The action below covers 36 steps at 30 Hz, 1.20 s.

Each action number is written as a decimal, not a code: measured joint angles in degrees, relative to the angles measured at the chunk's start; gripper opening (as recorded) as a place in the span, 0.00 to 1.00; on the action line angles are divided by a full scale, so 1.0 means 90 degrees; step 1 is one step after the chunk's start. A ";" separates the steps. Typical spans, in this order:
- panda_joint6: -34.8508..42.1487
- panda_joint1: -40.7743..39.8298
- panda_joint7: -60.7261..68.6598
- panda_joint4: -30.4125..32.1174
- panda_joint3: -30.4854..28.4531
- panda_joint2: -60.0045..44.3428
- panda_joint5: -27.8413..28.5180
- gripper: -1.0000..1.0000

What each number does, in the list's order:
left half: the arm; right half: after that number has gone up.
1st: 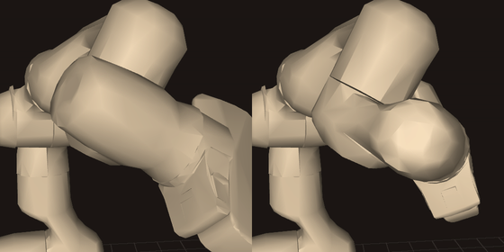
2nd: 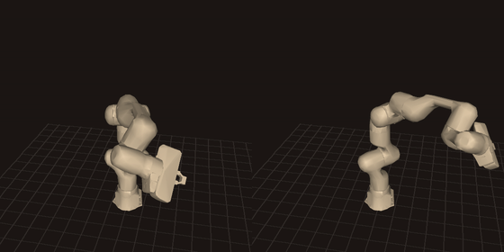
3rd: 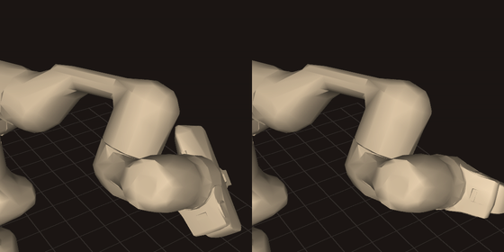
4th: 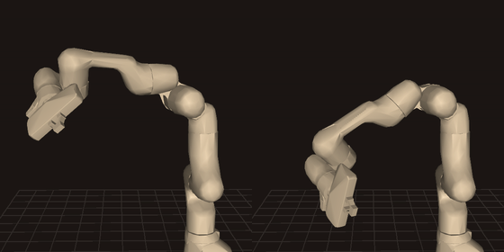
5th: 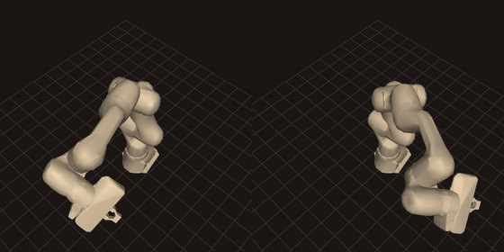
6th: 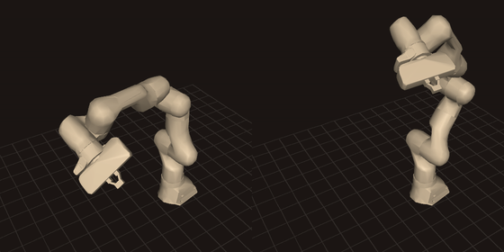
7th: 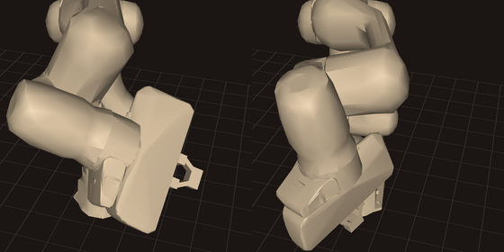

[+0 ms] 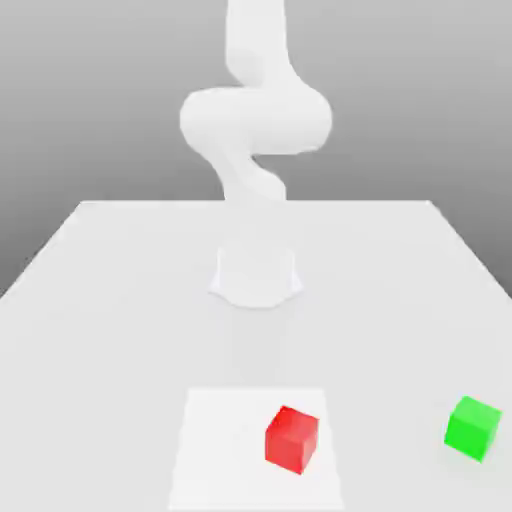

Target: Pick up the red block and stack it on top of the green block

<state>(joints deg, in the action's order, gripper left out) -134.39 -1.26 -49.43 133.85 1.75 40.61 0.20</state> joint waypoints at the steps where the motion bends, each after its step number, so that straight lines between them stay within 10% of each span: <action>1: -0.0125 -0.0061 -0.0173 0.0099 0.0085 -0.0250 0.0010 0.50; 27: -0.3515 -0.0123 -0.3972 0.1847 0.0566 -0.6257 0.0810 0.50; 28: -0.3644 -0.0057 -0.4017 0.1825 0.0488 -0.6411 0.0869 0.00; 36: -0.3525 -0.0111 -0.3972 0.1849 0.0557 -0.6259 0.0803 0.00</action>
<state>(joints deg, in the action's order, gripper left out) -166.12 -2.26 -85.17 150.49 6.77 -15.72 7.43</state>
